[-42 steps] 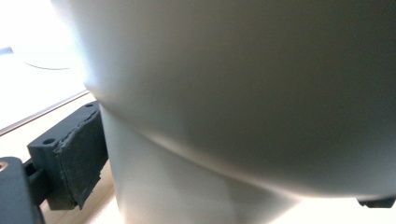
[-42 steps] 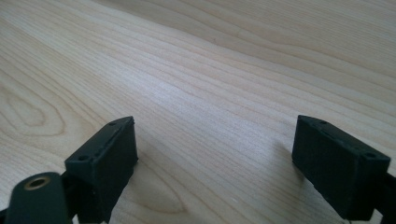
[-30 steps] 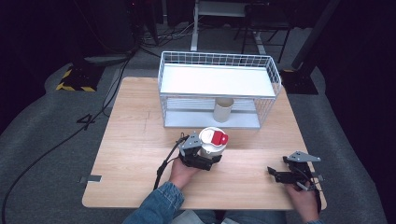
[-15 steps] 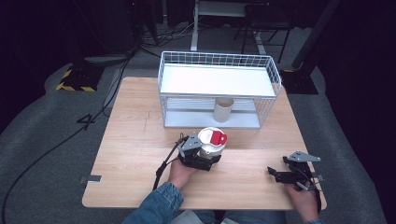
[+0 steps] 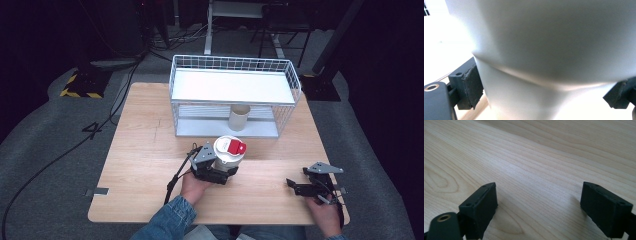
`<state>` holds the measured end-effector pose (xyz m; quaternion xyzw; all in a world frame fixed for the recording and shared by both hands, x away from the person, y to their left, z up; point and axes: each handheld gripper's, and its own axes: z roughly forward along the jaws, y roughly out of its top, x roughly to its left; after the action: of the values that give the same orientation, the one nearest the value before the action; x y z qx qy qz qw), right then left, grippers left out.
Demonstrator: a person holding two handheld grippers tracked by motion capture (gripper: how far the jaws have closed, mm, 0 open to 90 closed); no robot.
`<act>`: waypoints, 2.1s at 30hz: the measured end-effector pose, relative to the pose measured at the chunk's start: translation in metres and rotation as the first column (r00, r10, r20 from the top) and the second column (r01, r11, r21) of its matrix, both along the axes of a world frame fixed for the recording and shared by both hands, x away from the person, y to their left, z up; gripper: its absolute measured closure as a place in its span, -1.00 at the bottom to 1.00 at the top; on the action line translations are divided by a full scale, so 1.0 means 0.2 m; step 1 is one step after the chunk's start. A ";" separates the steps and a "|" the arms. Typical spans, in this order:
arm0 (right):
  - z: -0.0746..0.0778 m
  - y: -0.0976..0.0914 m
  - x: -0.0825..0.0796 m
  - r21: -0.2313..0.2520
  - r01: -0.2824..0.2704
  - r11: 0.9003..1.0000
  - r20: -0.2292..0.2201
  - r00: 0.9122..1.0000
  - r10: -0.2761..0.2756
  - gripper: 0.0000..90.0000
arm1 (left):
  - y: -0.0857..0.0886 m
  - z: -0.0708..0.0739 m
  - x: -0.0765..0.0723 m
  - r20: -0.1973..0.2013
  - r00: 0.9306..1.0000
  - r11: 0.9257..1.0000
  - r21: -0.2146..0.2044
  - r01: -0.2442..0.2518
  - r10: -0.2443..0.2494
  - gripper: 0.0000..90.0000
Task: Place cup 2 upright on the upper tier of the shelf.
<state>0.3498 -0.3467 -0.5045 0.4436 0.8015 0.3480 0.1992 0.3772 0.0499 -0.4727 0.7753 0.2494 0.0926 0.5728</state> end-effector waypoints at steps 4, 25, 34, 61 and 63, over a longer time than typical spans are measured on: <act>0.00 0.00 0.00 0.000 0.000 1.000 0.000 1.000 0.000 -0.68 | 0.00 0.02 -0.01 -0.004 1.000 1.000 -0.010 -0.001 0.001 -0.79; 0.00 0.00 0.00 0.001 0.008 1.000 -0.002 1.000 -0.008 -0.69 | 0.06 0.22 -0.06 0.017 0.999 0.999 -0.034 -0.032 0.032 -0.79; 0.00 0.00 0.00 0.000 0.009 1.000 -0.001 1.000 -0.009 -0.69 | 0.10 0.30 -0.08 0.032 0.998 0.998 -0.042 -0.055 0.057 -0.79; 0.00 0.01 0.00 0.001 0.009 1.000 -0.002 1.000 -0.009 -0.69 | 0.18 0.61 -0.03 0.087 0.990 0.994 -0.024 -0.111 0.113 -0.78; 0.00 0.01 0.00 0.001 0.009 1.000 -0.002 1.000 -0.009 -0.69 | 0.19 0.63 -0.02 0.083 0.990 0.993 -0.032 -0.112 0.114 -0.78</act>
<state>0.3503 -0.3456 -0.5046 0.4478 0.7995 0.3470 0.1995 0.3729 0.0884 -0.3458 0.7473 0.2699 0.1542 0.5873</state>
